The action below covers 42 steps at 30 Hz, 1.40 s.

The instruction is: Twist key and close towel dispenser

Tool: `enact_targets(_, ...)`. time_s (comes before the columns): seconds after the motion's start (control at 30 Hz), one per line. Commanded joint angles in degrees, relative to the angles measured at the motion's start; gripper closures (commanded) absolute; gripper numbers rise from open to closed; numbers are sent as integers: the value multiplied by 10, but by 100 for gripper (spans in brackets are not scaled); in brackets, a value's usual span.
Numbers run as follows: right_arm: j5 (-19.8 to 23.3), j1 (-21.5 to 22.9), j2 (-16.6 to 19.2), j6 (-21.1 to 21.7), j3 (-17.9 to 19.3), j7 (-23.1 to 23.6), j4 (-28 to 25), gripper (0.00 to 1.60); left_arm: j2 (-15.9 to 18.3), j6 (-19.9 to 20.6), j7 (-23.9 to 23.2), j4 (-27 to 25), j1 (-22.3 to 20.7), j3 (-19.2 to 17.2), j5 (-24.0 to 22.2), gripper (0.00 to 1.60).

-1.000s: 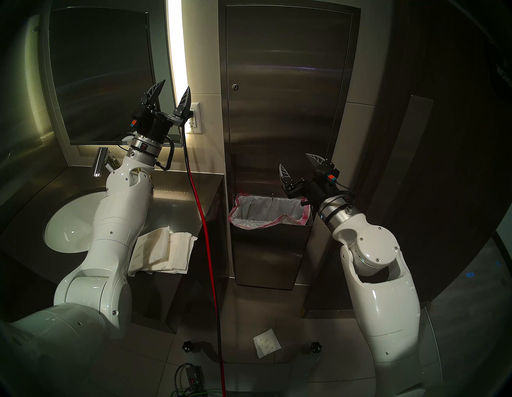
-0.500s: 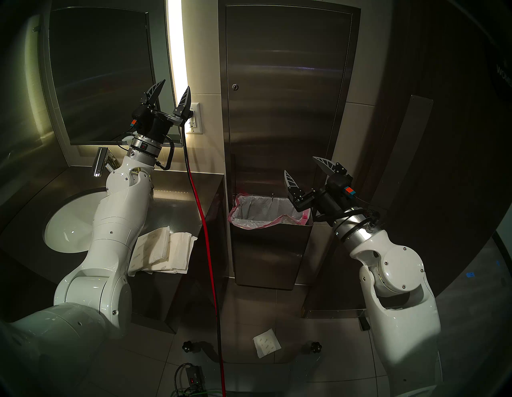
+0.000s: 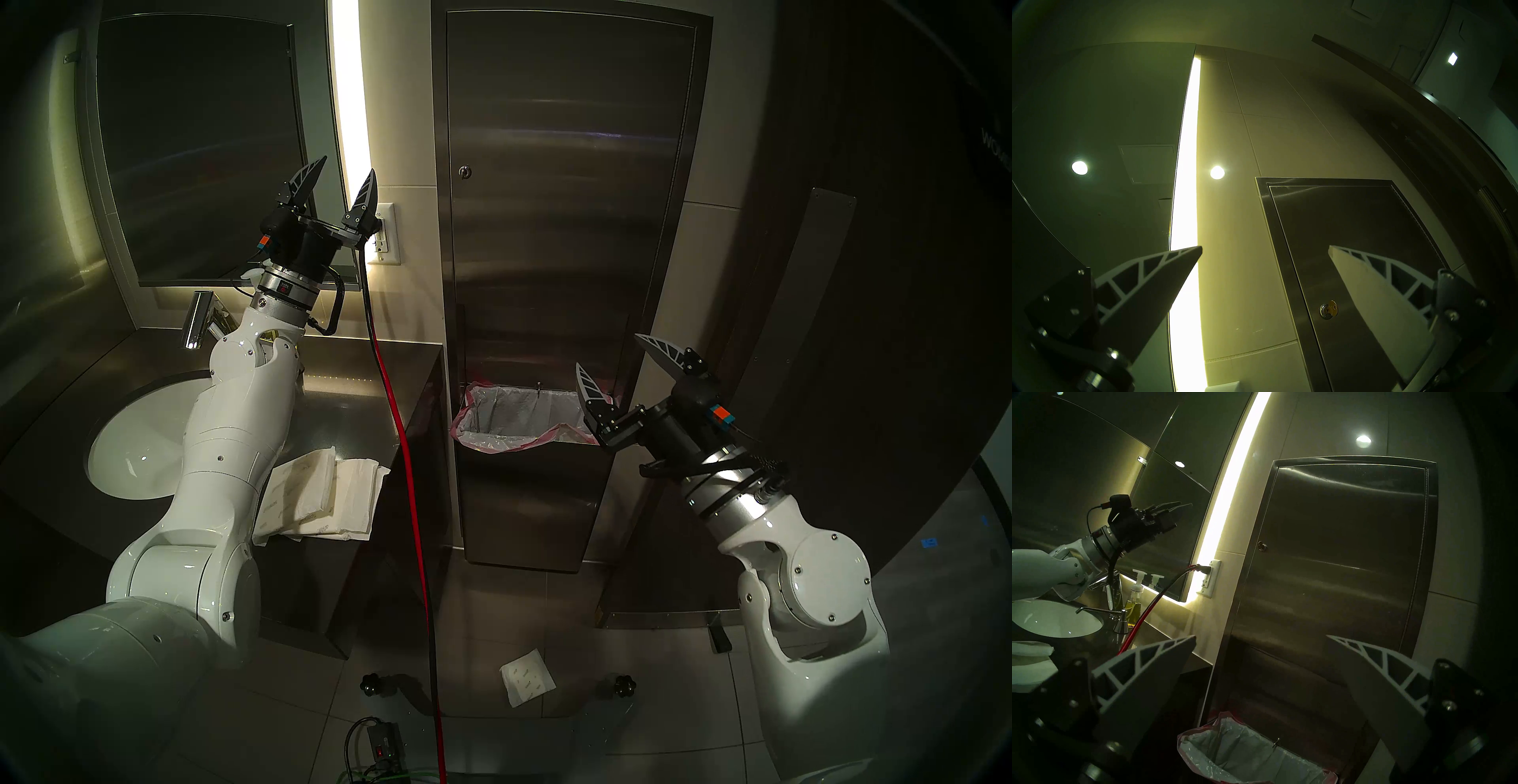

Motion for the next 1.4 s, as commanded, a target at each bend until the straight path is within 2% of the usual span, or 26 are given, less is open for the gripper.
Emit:
enact_targets(0.0, -22, -40, -52, -13, -27, -44, -29, 0, -1, 1, 2, -3, -15, 1, 1, 0)
enact_targets(0.07, -22, -40, -52, -13, -27, -44, -29, 0, -1, 1, 2, -3, -15, 1, 1, 0)
enact_targets(0.1, -31, -9, -51, -6, -45, -45, -20, 0, -1, 1, 2, -4, -15, 1, 1, 0)
enact_targets(0.2, -31, -9, -51, -6, -45, -45, -20, 0, -1, 1, 2, -4, -15, 1, 1, 0)
enact_targets(0.23, -35, 9, -51, 3, -55, -47, -13, 0, -1, 1, 2, -4, -15, 1, 0, 0)
enact_targets(0.27, -35, 9, -51, 3, -55, -47, -13, 0, -1, 1, 2, -4, -15, 1, 0, 0)
enact_targets(0.43, -51, 24, -64, 22, -75, -73, 1, 0, -1, 1, 1, -4, -14, 1, 0, 0)
enact_targets(0.5, -59, 45, -69, 30, -82, -77, 15, 0, -1, 1, 1, -4, -14, 1, 0, 0)
enact_targets(0.53, -64, 41, -72, 30, -83, -81, 14, 0, -1, 1, 1, -4, -14, 1, 0, 0)
enact_targets(0.77, -83, 85, -83, 48, -84, -99, 52, 0, -1, 1, 2, -3, -15, 1, 1, 0)
enact_targets(1.03, -95, 77, -95, 41, -84, -126, 53, 0, -1, 1, 2, -3, -15, 1, 1, 0)
enact_targets(1.37, -114, 38, -86, 28, -109, -178, 30, 0, -1, 1, 2, -3, -15, 1, 1, 0)
